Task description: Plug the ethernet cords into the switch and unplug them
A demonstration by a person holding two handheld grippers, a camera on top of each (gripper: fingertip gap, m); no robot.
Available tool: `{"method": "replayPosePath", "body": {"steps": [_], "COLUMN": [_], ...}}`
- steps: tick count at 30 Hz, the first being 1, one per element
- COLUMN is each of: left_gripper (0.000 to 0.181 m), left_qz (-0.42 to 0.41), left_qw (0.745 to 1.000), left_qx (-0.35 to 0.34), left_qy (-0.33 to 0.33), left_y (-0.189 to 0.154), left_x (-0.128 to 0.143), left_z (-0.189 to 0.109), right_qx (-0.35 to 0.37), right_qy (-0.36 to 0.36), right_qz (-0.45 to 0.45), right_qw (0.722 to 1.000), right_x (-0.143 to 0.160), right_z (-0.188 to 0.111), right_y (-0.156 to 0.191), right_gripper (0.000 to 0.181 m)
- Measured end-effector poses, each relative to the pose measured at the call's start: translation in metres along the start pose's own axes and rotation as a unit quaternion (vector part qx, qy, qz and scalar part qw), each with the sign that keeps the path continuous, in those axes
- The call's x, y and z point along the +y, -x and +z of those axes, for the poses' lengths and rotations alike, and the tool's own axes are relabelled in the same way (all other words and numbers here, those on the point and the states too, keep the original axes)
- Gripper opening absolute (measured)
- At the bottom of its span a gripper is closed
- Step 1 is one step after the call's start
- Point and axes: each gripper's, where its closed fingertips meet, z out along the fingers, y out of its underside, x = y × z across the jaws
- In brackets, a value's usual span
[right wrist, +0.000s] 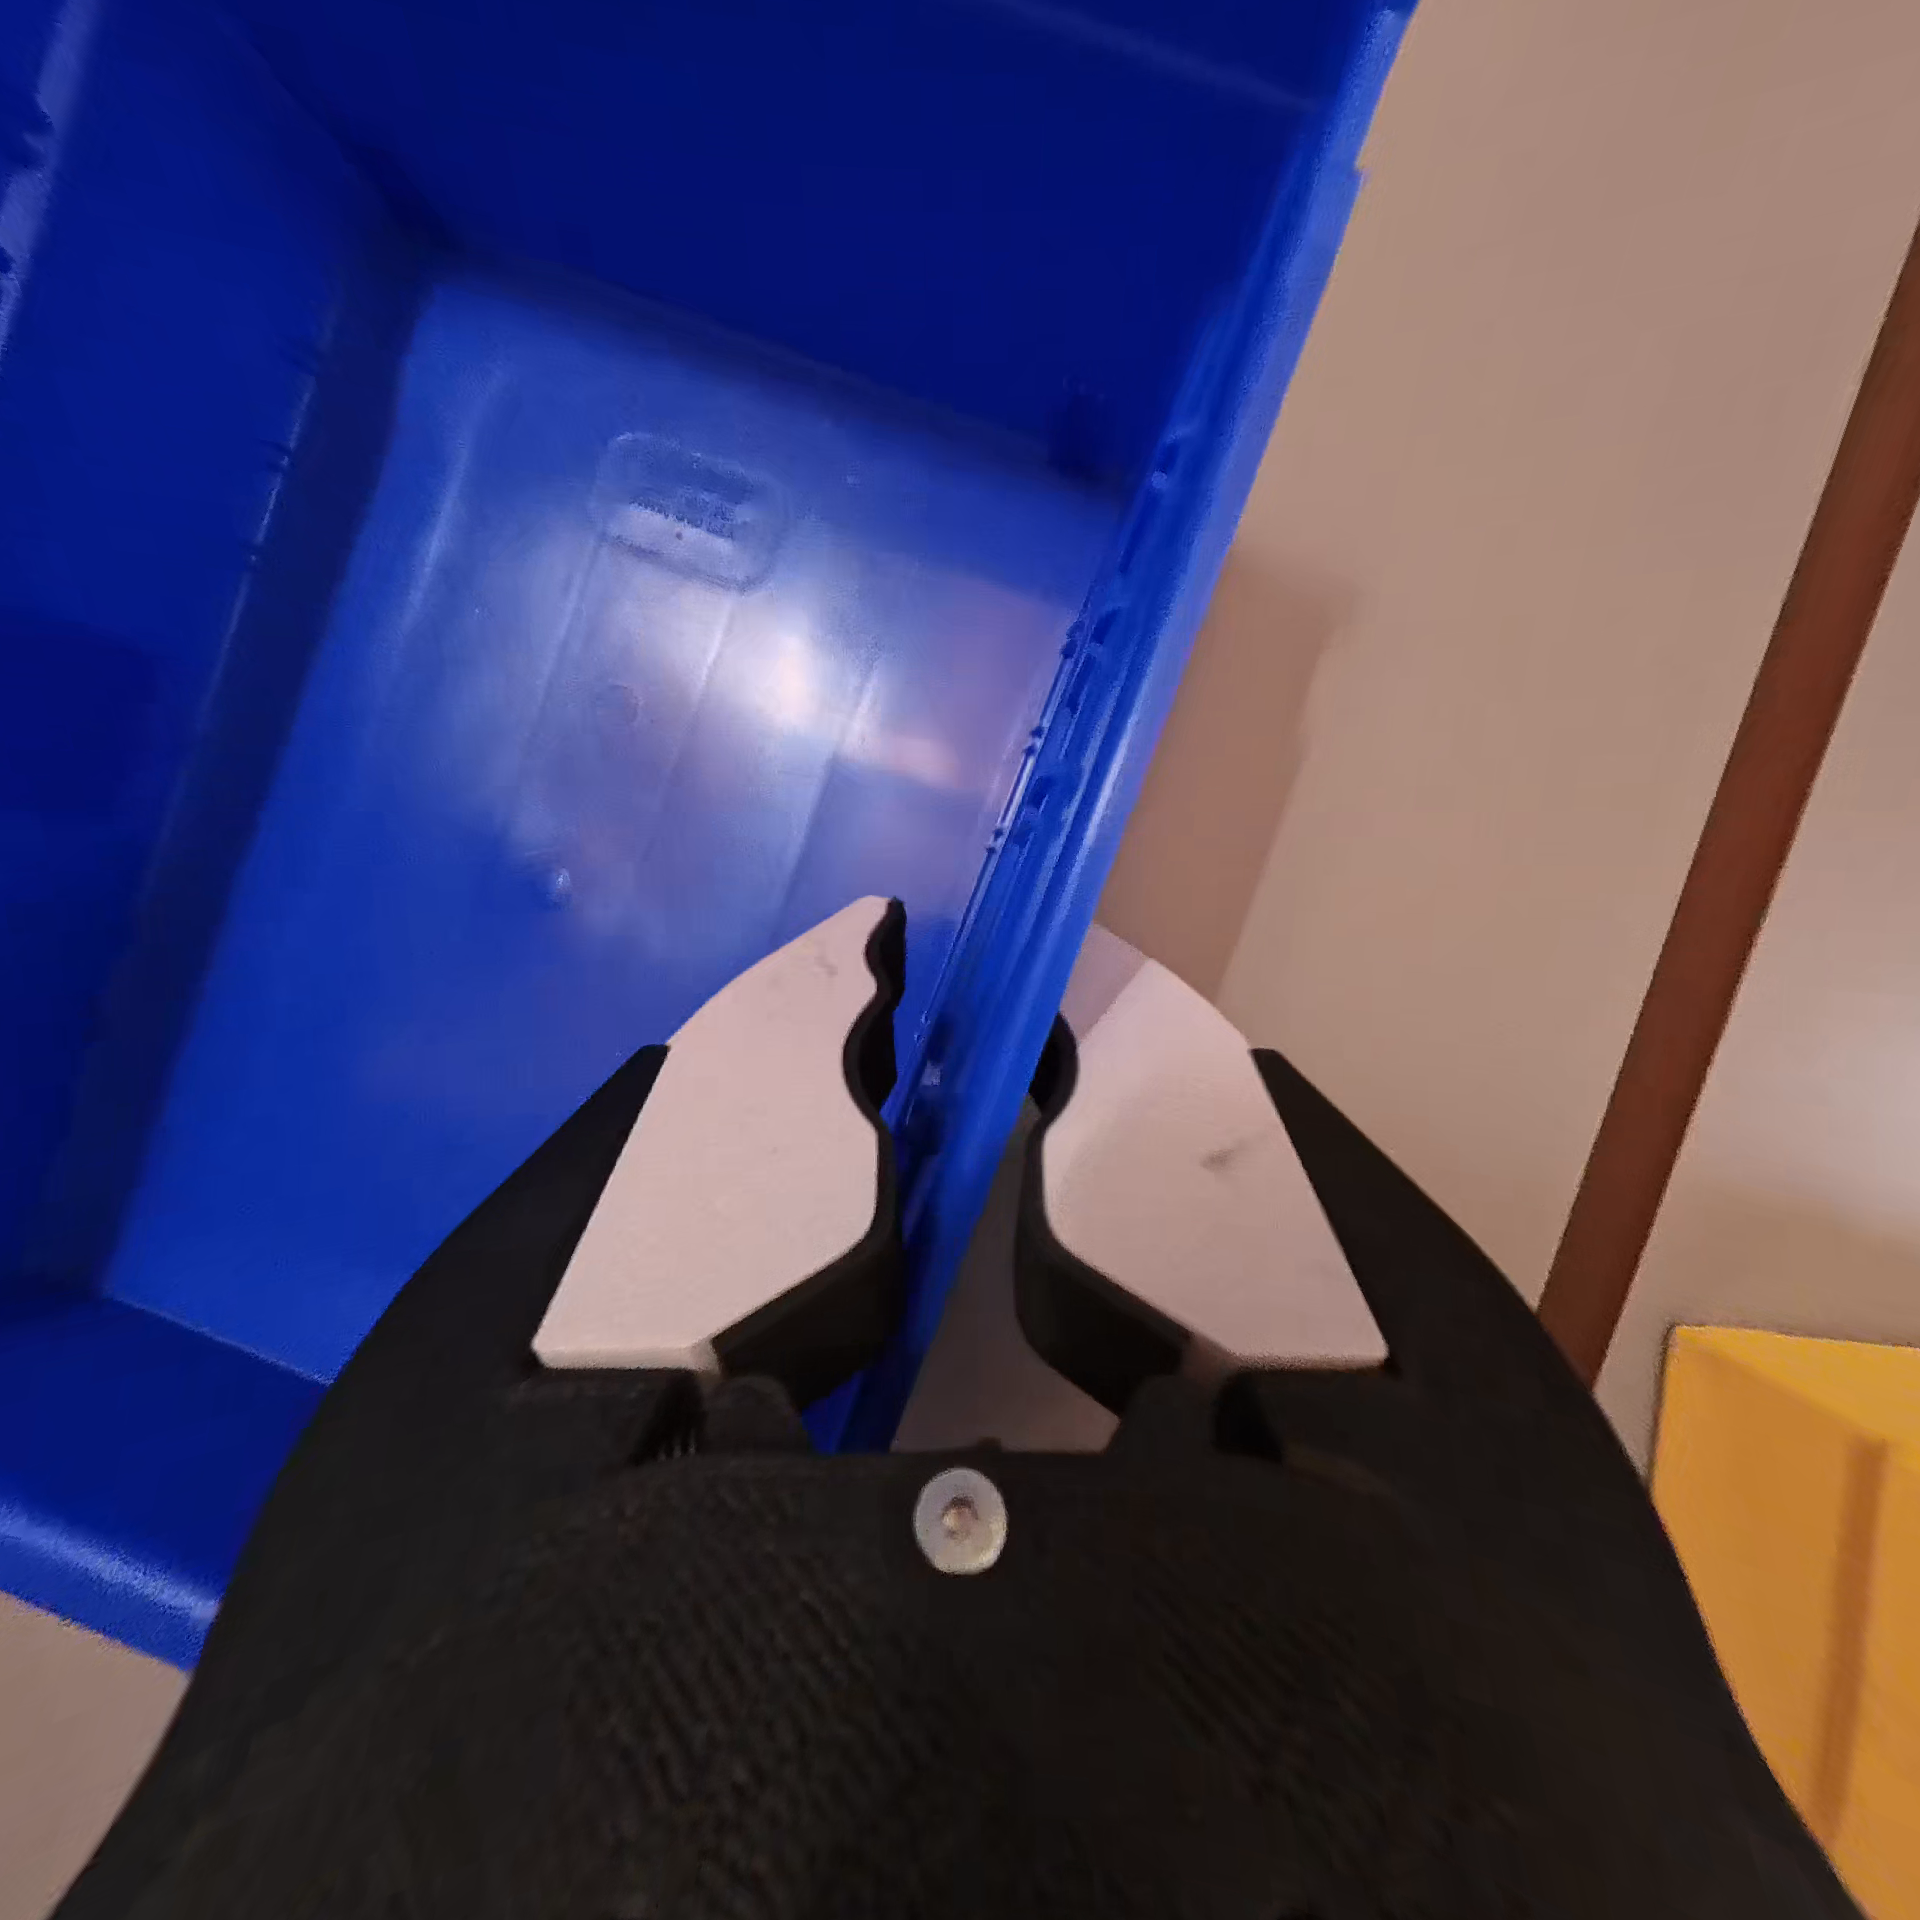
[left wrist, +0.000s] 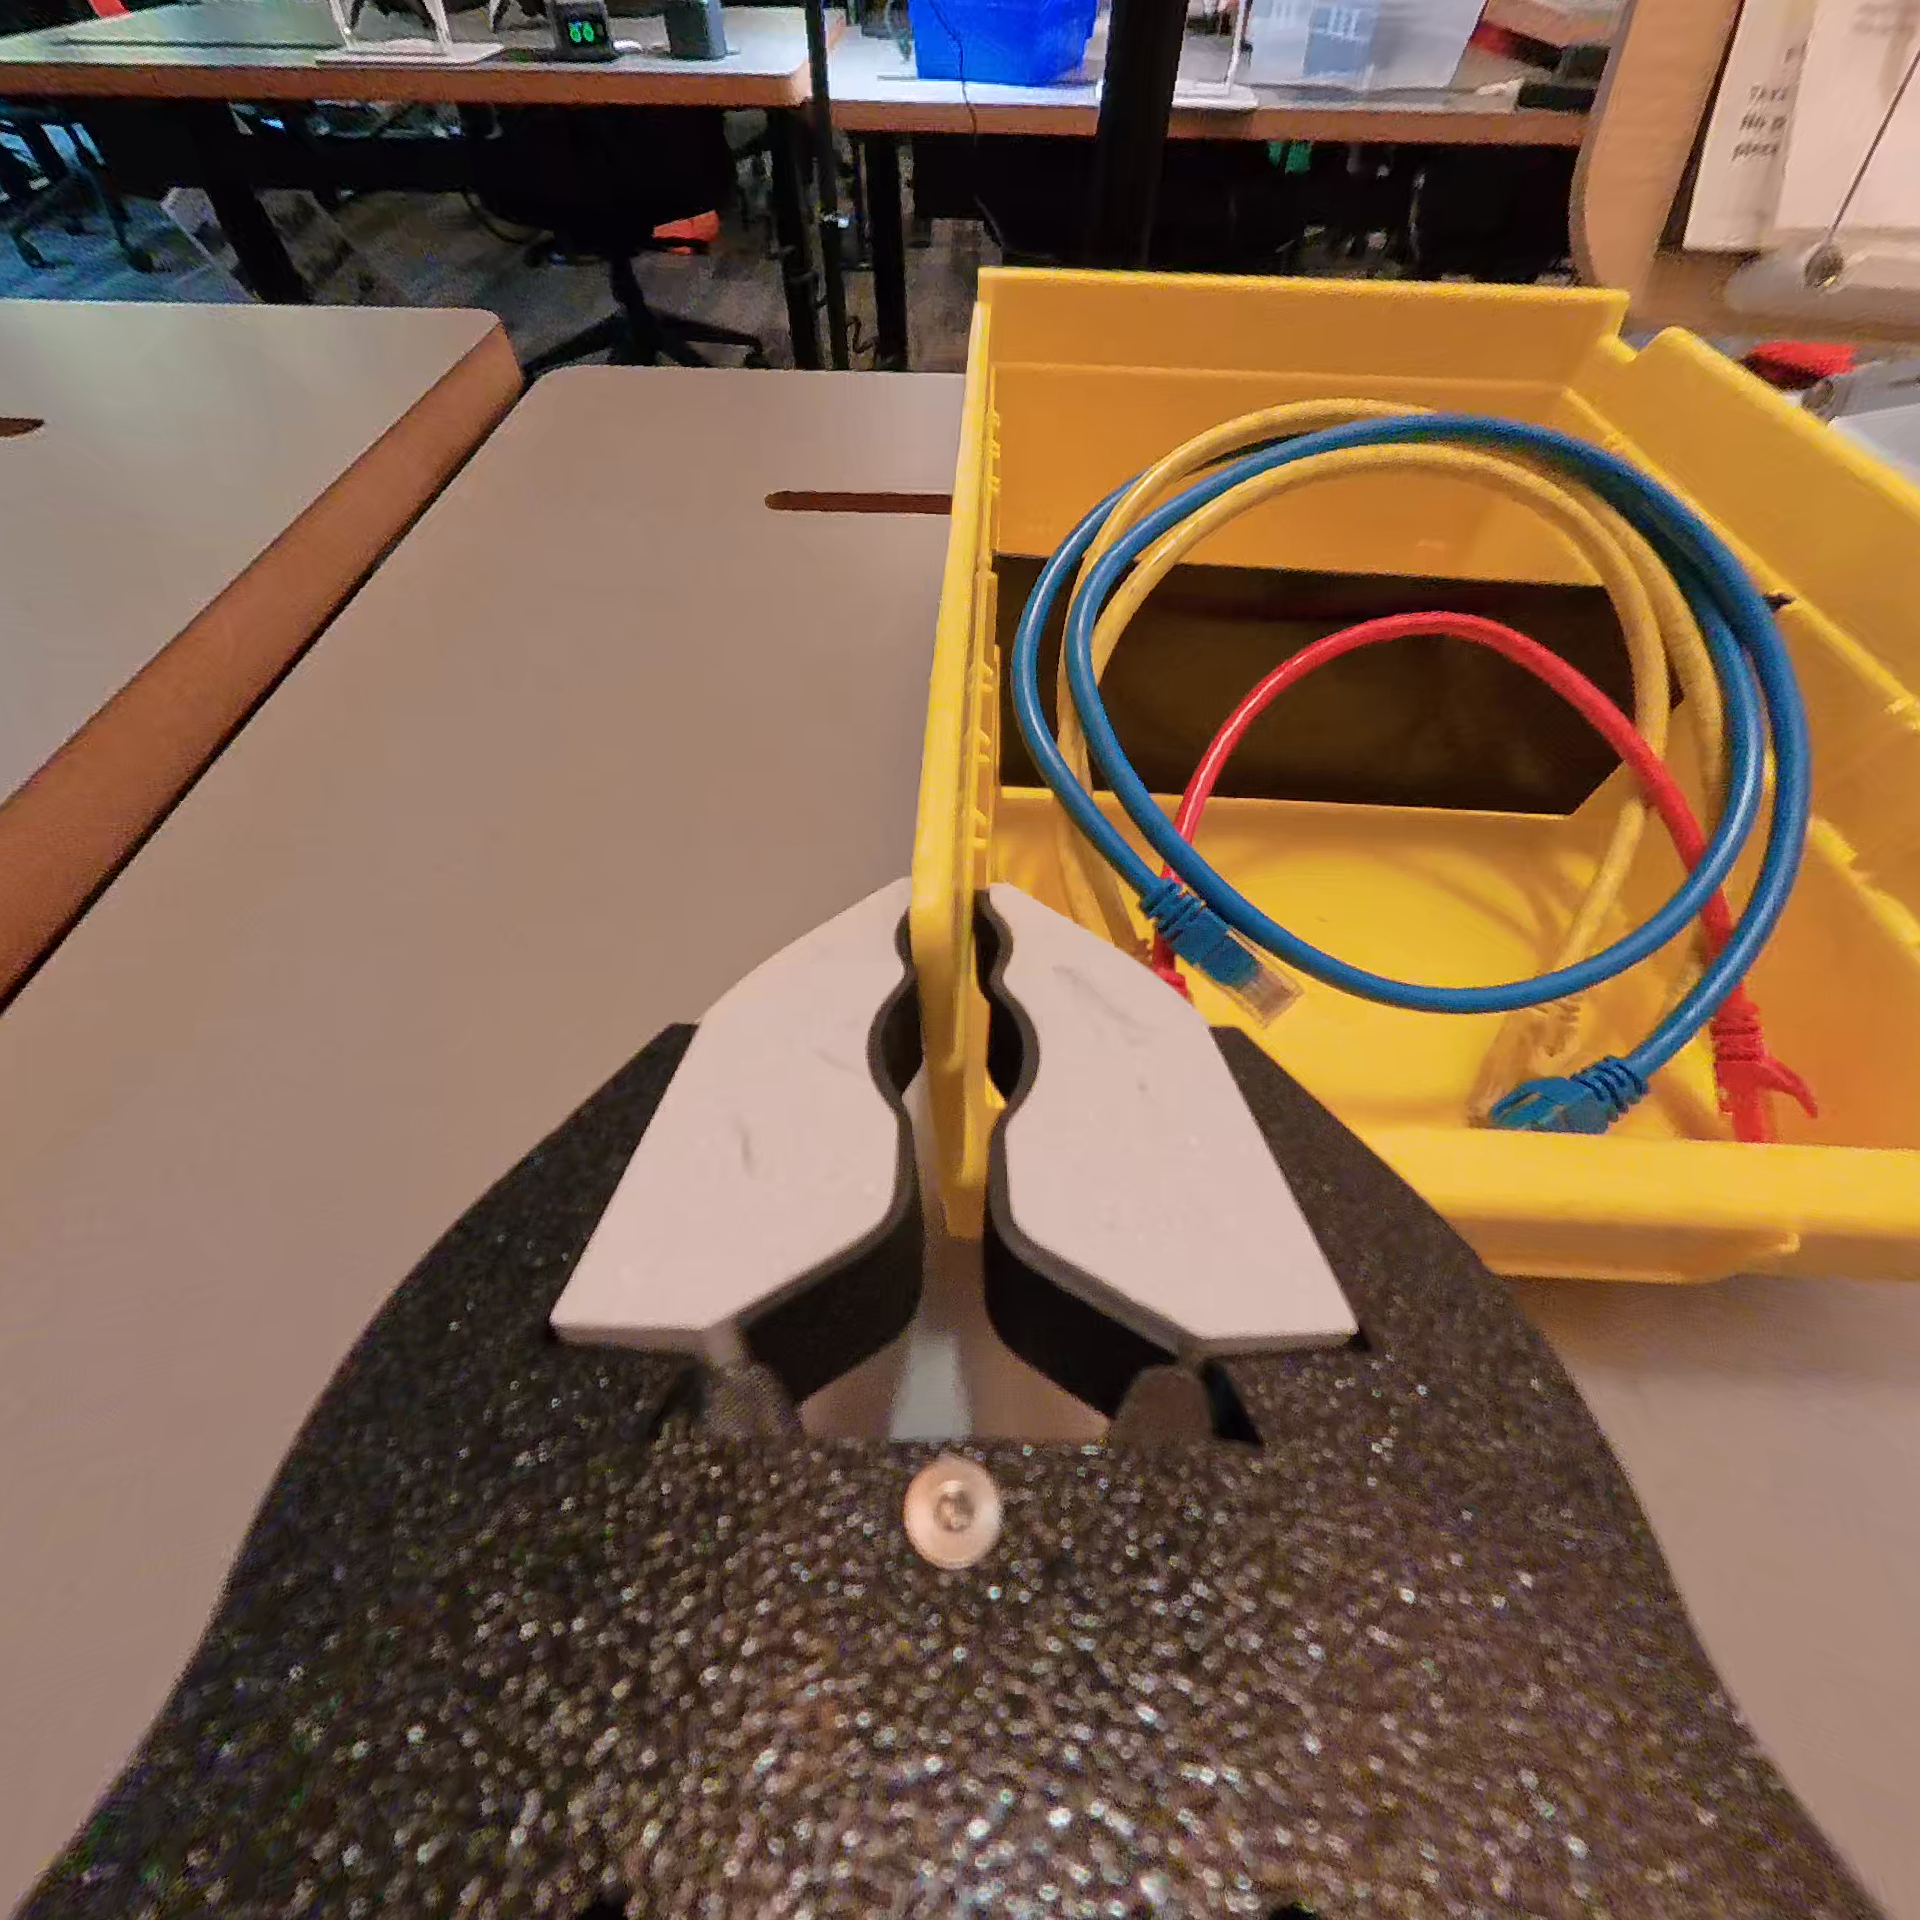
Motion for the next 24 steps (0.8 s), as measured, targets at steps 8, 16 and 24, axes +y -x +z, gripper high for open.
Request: {"method": "replayPosePath", "body": {"steps": [8, 16, 24], "left_gripper": [0.048, 0.077, 0.085], "left_qz": [0.109, 0.392, 0.445], "left_qw": [0.993, 0.871, 0.747], "left_qx": [0.031, 0.205, 0.21], "left_qy": [0.008, 0.213, 0.447], "left_y": [-0.03, -0.13, -0.161], "left_x": [-0.075, -0.148, -0.074], "left_z": [-0.026, 0.066, 0.158], "right_qx": [0.211, 0.004, -0.017], "right_qy": [-0.146, -0.302, -0.287], "right_qz": [-0.093, -0.201, -0.241], "right_qw": [0.962, 0.932, 0.927], "right_x": [-0.026, -0.021, 0.021], "right_z": [-0.104, -0.146, -0.122], "right_y": [-0.001, 0.184, 0.242], "right_gripper": [0.088, 0.095, 0.091]}}
